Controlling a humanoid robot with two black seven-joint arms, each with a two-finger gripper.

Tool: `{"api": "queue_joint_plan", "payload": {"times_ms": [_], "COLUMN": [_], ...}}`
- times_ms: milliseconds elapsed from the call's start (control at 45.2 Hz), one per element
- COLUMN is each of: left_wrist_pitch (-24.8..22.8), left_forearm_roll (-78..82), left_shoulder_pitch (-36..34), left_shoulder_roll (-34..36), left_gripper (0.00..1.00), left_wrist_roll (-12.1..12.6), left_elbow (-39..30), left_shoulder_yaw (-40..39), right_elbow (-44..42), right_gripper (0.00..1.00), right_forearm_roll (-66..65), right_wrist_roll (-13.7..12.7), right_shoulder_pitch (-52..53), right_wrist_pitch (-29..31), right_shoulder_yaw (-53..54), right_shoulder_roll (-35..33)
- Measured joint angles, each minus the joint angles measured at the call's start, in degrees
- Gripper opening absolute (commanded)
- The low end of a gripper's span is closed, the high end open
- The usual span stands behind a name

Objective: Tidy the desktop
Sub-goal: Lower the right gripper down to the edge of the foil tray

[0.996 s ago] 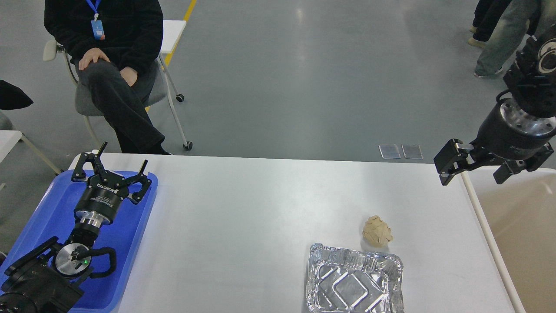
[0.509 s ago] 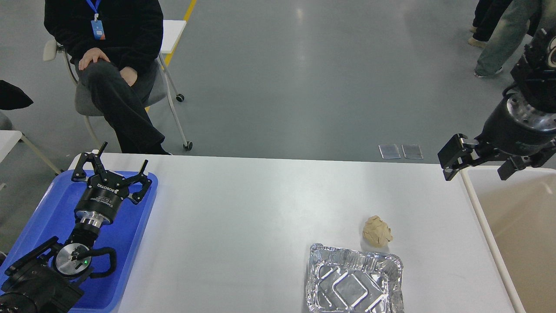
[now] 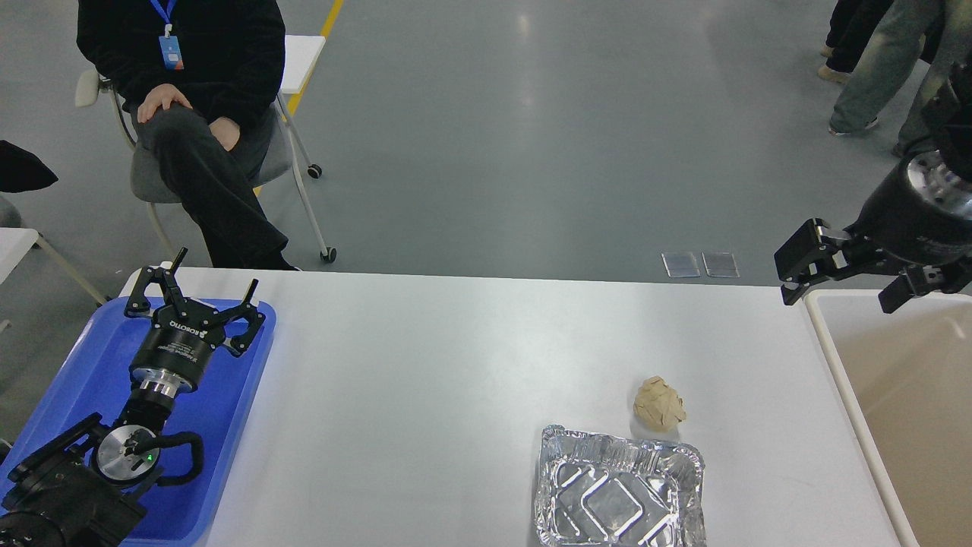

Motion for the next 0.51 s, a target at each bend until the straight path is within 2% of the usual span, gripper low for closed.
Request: {"api": "queue_joint_plan", "payload": {"times_ms": [133,199,509], "left_wrist_pitch": [0.0,0.0,0.0], "left_forearm_roll": [0.0,0.0,0.0], "left_shoulder_pitch": [0.0,0.0,0.0], "left_shoulder_roll": [0.0,0.01,0.05], "left_gripper": [0.99,0.99,0.99], "left_wrist_roll": [0.01,0.02,0.02], "left_elbow": [0.0,0.01,0.03], "left_shoulder_yaw": [0.0,0.0,-0.01], "right_elbow": [1.36,1.99,2.93], "right_gripper": [0.99,0.92,0.94], "right_forearm_roll": [-0.4,-0.92,-2.94], "right_wrist_roll": [-0.17,-0.24,-0.35], "right_shoulder_pitch": [-2.17,-4.41,-13.89], "right_wrist_pitch": [0.0,0.0,-0.98], "right_shoulder_yaw": [1.83,3.52,8.27], "right_shoulder_roll": [-0.23,-0.51,-1.21]}}
